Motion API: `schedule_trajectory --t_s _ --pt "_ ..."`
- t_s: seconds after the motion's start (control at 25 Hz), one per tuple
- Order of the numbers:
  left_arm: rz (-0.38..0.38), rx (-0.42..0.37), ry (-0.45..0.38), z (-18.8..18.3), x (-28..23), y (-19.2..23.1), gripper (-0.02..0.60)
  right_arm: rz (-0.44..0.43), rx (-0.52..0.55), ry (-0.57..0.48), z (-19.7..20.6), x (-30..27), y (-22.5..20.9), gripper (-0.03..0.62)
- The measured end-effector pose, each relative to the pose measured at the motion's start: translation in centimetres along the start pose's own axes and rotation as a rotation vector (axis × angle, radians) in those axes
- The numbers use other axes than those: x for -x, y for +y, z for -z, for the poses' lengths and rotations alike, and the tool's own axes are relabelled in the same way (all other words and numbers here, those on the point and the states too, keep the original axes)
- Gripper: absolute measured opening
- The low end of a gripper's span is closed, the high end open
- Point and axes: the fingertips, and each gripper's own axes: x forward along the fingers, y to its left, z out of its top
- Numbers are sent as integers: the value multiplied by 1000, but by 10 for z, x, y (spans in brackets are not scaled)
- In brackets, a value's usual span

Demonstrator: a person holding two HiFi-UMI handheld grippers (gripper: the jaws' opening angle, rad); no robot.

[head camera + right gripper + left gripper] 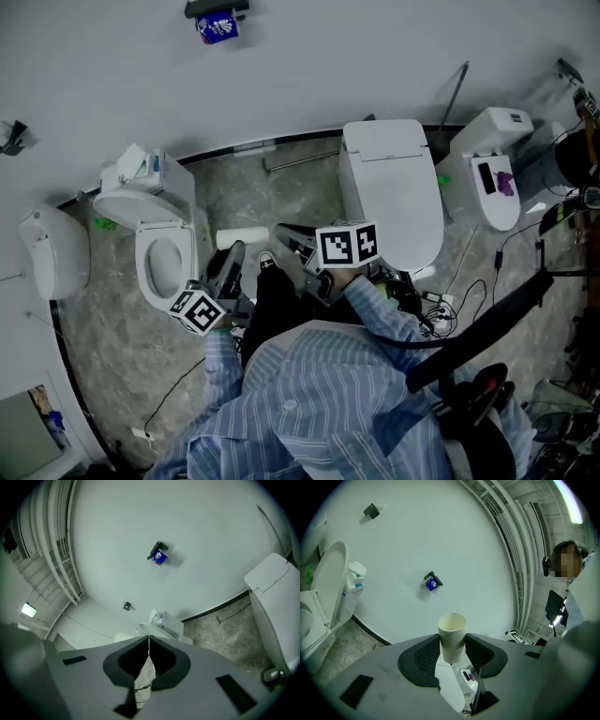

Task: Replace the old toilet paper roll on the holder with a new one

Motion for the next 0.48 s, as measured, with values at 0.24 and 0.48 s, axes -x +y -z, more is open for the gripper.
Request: schedule_trajectory --t_s 0.24,0.48 --pt "7 -12 1 17 -1 -17 170 -7 18 7 9 21 -3 9" --pt "18 -30 1 21 -4 -28 170 -2 65 3 11 30 -5 9"
